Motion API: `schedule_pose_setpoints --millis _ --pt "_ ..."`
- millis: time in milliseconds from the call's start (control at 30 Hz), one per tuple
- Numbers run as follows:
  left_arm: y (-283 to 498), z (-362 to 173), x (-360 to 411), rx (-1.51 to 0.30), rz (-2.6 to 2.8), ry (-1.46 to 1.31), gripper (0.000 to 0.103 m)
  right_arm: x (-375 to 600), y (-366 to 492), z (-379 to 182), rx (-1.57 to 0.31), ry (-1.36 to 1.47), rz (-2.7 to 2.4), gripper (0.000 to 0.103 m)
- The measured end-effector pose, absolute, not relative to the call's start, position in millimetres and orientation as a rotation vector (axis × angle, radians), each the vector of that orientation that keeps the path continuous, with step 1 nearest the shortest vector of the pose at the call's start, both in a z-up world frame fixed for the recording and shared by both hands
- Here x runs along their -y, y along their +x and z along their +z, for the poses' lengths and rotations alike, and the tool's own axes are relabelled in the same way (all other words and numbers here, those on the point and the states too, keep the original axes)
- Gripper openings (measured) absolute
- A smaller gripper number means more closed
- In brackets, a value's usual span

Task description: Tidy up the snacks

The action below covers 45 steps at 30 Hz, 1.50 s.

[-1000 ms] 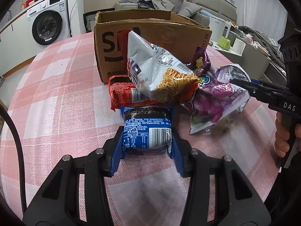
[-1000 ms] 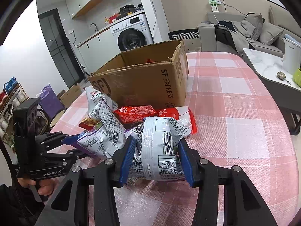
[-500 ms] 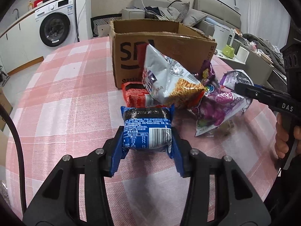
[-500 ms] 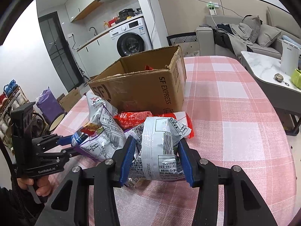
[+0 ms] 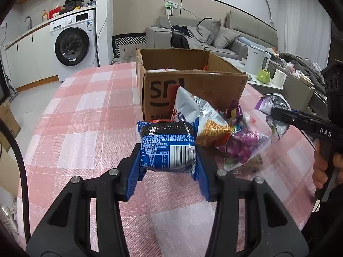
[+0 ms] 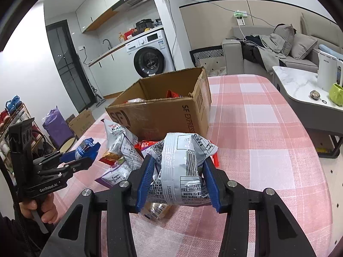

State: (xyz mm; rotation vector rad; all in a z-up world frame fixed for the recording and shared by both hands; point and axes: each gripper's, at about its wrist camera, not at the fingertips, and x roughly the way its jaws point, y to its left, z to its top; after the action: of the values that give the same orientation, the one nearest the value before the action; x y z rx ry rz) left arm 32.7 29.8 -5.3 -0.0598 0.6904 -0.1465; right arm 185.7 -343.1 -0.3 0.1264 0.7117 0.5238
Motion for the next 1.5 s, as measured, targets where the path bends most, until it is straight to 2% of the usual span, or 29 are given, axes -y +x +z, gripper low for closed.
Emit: schedule_pose_setpoints --millis 400,833,1500 --pt "24.1 30.6 -31.3 -0.601 -0.133 -0.057 0.043 334.1 191.1 21.2 -0.669 0.128 0.533 0.047" --pt "50.5 68.7 -12.7 -0.558 -0.149 -0.06 0.043 324.9 207.1 48.1 -0.629 0.148 0.538 0.047" --pt "94.5 89.7 -0.5 -0.533 -0.115 -0.037 0.043 308.8 240.2 69.2 -0.615 0.162 0.54 0.047"
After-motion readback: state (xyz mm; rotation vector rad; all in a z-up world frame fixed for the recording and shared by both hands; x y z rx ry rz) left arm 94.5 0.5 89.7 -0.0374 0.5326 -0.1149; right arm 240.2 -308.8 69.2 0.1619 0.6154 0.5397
